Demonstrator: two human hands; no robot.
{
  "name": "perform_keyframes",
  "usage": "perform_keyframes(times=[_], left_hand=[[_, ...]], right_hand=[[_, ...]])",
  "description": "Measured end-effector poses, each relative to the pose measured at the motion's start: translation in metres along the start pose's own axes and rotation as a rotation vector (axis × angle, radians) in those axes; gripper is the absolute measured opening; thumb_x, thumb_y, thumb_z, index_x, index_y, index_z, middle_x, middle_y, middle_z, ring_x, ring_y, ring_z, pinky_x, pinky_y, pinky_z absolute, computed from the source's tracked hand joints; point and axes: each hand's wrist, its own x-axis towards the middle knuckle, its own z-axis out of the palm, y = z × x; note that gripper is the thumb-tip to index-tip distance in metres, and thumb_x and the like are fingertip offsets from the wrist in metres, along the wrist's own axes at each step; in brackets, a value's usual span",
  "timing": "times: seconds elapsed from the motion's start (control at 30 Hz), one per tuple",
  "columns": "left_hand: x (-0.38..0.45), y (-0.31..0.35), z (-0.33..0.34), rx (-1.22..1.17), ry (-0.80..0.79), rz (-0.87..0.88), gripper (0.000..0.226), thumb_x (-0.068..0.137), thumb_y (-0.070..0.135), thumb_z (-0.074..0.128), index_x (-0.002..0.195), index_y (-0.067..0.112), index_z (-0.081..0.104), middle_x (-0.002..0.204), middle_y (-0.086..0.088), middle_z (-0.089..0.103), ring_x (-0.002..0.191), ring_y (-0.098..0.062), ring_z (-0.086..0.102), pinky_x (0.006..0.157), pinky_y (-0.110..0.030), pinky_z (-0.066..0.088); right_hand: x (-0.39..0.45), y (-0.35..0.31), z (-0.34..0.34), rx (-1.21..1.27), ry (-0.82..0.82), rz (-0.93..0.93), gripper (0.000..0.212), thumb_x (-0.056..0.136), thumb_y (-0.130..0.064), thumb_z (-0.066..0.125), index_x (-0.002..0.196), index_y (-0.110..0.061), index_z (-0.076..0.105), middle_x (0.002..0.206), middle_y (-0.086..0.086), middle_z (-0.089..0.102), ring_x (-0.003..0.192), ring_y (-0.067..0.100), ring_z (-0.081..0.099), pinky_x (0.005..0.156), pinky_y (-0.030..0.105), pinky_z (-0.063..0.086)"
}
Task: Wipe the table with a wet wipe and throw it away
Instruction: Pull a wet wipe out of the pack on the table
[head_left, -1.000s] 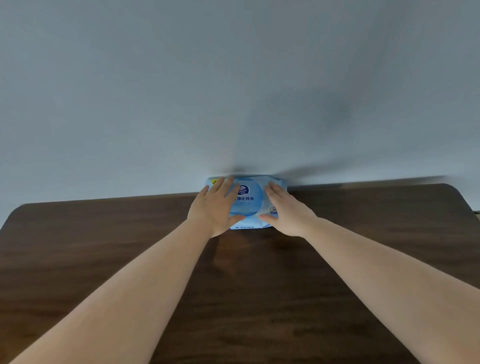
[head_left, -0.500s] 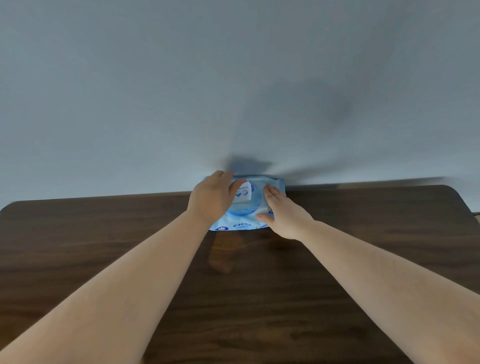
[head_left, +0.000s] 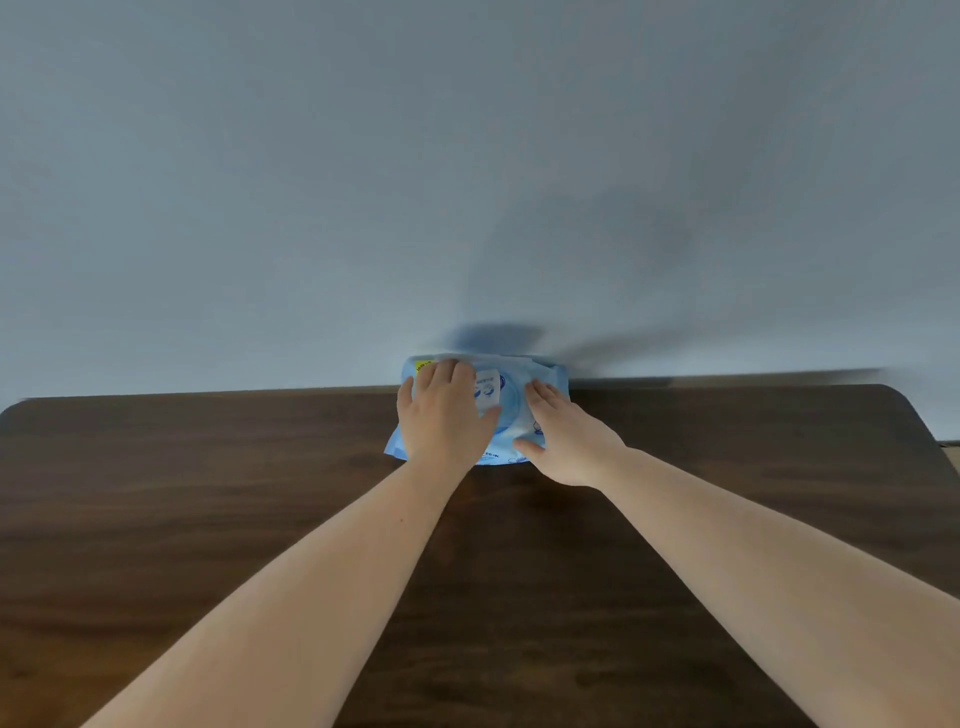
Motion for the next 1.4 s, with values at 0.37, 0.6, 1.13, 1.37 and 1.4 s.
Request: perform_keyframes(times=[0.37, 0.6, 1.13, 1.37, 1.4], left_hand=[[0.006, -0.038, -0.025, -0.508, 0.057, -0.317, 0.007, 0.086, 0.017, 0.057, 0.080, 0.014, 0.056, 0.089, -0.001, 0.064, 0.085, -0.021, 0.057, 0.069, -0.027, 0.036], [0.002, -0.053, -0.023, -0.437, 0.013, -0.315, 0.011, 0.088, 0.019, 0.059, 0.085, 0.009, 0.062, 0.085, 0.000, 0.059, 0.080, -0.018, 0.054, 0.064, -0.025, 0.034], [0.005, -0.057, -0.030, -0.280, -0.167, -0.355, 0.021, 0.091, 0.025, 0.055, 0.109, 0.017, 0.060, 0.106, -0.003, 0.063, 0.110, -0.026, 0.050, 0.080, -0.038, 0.047], [-0.007, -0.030, -0.074, -0.819, -0.052, -0.340, 0.025, 0.090, 0.037, 0.059, 0.099, 0.015, 0.067, 0.089, 0.000, 0.069, 0.083, -0.014, 0.064, 0.074, -0.028, 0.051], [-0.010, -0.027, -0.082, -0.944, -0.130, -0.384, 0.030, 0.090, 0.042, 0.058, 0.095, 0.014, 0.067, 0.087, -0.002, 0.070, 0.079, -0.014, 0.067, 0.076, -0.031, 0.054]], right_hand=[[0.017, -0.039, -0.012, -0.089, 0.275, -0.061, 0.039, 0.097, -0.041, 0.044, 0.129, -0.020, 0.051, 0.119, 0.006, 0.056, 0.117, 0.026, 0.048, 0.084, 0.037, 0.044], [0.034, -0.058, -0.008, -0.098, 0.297, -0.101, 0.026, 0.095, -0.022, 0.051, 0.121, -0.020, 0.055, 0.119, 0.011, 0.053, 0.118, 0.030, 0.046, 0.082, 0.039, 0.044], [0.017, -0.054, -0.039, 0.468, 0.659, 0.018, 0.013, 0.091, -0.008, 0.051, 0.095, -0.004, 0.063, 0.096, 0.011, 0.063, 0.086, 0.026, 0.056, 0.072, 0.032, 0.040], [-0.007, -0.074, -0.062, 0.941, 0.509, 0.093, 0.004, 0.085, -0.015, 0.068, 0.088, -0.013, 0.066, 0.078, -0.007, 0.062, 0.076, 0.011, 0.058, 0.070, 0.019, 0.046], [-0.009, -0.078, -0.062, 0.954, 0.499, 0.093, 0.003, 0.084, -0.015, 0.069, 0.085, -0.016, 0.066, 0.077, -0.006, 0.063, 0.075, 0.012, 0.057, 0.070, 0.021, 0.047]])
